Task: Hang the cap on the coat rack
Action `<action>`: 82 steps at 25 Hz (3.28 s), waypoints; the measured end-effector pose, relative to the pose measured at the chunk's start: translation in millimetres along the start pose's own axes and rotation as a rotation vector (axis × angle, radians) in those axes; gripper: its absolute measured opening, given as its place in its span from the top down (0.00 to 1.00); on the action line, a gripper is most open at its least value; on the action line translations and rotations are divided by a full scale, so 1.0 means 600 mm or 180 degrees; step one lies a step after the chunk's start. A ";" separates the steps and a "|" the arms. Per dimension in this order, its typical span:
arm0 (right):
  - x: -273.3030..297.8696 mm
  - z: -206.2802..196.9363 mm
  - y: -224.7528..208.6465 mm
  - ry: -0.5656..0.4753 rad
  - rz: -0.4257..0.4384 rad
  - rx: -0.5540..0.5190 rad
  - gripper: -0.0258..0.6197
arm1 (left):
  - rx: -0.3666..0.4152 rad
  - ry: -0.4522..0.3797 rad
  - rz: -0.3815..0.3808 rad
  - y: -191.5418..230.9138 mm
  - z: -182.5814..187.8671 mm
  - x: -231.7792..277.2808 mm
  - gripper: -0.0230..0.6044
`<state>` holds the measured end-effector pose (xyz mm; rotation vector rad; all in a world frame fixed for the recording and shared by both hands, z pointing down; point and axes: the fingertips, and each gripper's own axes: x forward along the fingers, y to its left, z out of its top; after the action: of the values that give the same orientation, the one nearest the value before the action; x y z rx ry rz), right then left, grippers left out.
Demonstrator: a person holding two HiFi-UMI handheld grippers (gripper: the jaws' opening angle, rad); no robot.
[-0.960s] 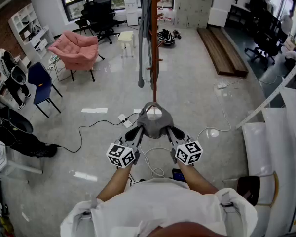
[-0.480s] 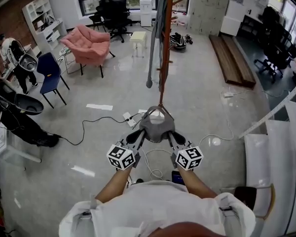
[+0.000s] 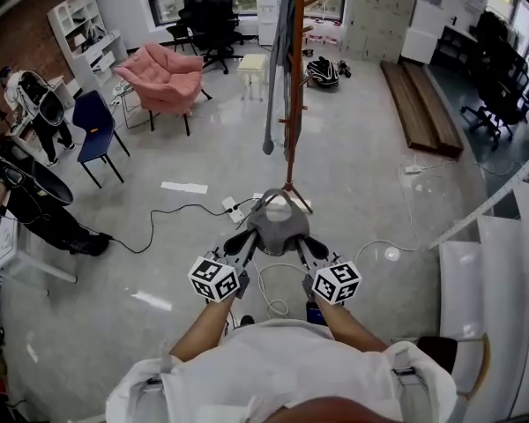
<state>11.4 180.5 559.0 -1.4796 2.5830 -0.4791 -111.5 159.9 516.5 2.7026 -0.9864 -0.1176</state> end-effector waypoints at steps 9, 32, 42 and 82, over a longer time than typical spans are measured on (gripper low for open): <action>-0.034 0.017 -0.048 0.0036 0.0168 0.0028 0.91 | -0.0002 0.0067 0.0142 -0.048 -0.009 0.035 0.92; 0.051 -0.014 -0.137 0.0212 0.0108 0.0092 0.91 | -0.0190 0.0172 0.0140 0.047 -0.055 0.126 0.92; 0.220 0.028 -0.209 0.0181 -0.0081 -0.0015 0.91 | -0.0181 0.0118 -0.0133 0.194 0.005 0.250 0.92; 0.580 0.242 -0.471 0.0039 0.0245 -0.0203 0.91 | -0.0038 -0.0071 -0.0010 0.464 0.173 0.607 0.92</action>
<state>102.6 -281.1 533.0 -1.3937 2.6771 -0.4012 -22.7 -301.2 497.1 2.6979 -0.9845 -0.1540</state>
